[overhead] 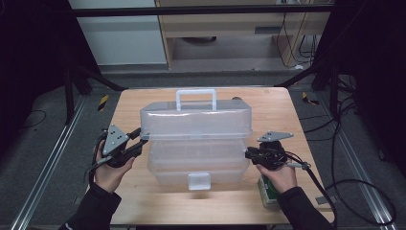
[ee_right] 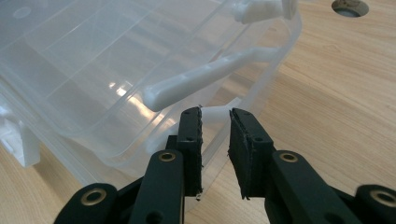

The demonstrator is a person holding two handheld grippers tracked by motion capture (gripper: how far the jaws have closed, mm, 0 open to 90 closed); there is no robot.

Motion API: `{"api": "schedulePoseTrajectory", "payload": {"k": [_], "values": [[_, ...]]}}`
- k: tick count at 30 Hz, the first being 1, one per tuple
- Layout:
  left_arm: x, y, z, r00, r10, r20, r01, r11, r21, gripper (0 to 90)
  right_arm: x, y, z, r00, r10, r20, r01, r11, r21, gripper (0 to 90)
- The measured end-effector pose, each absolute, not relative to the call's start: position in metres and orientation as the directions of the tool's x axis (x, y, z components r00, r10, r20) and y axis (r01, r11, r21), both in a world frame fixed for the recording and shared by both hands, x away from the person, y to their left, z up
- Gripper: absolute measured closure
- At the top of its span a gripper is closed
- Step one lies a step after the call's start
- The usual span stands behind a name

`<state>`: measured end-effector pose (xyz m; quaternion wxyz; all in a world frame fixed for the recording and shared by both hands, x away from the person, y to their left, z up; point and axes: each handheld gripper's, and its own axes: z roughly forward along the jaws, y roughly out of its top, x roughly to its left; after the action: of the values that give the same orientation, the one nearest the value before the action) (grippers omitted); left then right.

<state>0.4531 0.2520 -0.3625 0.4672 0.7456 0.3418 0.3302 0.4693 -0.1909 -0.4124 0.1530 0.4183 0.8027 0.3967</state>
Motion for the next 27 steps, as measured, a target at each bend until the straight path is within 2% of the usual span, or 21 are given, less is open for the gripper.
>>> {"api": "schedulePoseTrajectory", "payload": {"k": [27], "values": [[0.484, 0.251, -0.336, 0.51, 0.85, 0.13, 0.191, -0.26, 0.947, 69.9, 0.469, -0.192, -0.412, -0.598, 0.795, 0.101, 0.561, 0.325, 0.761, 75.9]]}}
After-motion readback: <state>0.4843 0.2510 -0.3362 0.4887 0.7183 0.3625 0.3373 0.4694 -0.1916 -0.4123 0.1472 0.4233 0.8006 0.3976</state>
